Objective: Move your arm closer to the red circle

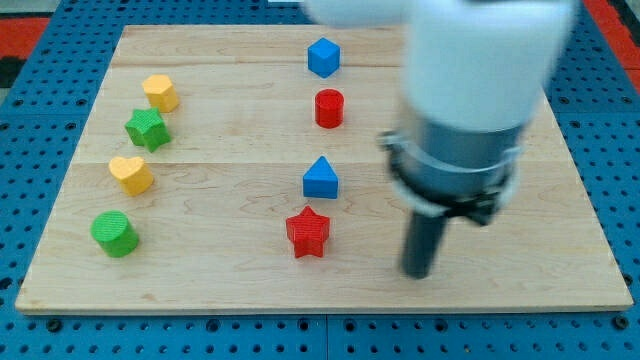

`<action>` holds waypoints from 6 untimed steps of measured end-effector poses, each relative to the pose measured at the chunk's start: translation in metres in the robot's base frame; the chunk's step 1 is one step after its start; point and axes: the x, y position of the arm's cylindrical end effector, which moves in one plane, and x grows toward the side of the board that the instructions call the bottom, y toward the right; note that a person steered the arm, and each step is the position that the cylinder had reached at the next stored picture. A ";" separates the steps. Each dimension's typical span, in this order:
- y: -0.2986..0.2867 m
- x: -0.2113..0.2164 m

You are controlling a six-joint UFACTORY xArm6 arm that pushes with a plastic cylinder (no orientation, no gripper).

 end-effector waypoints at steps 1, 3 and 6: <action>0.058 -0.057; 0.104 -0.192; -0.055 -0.275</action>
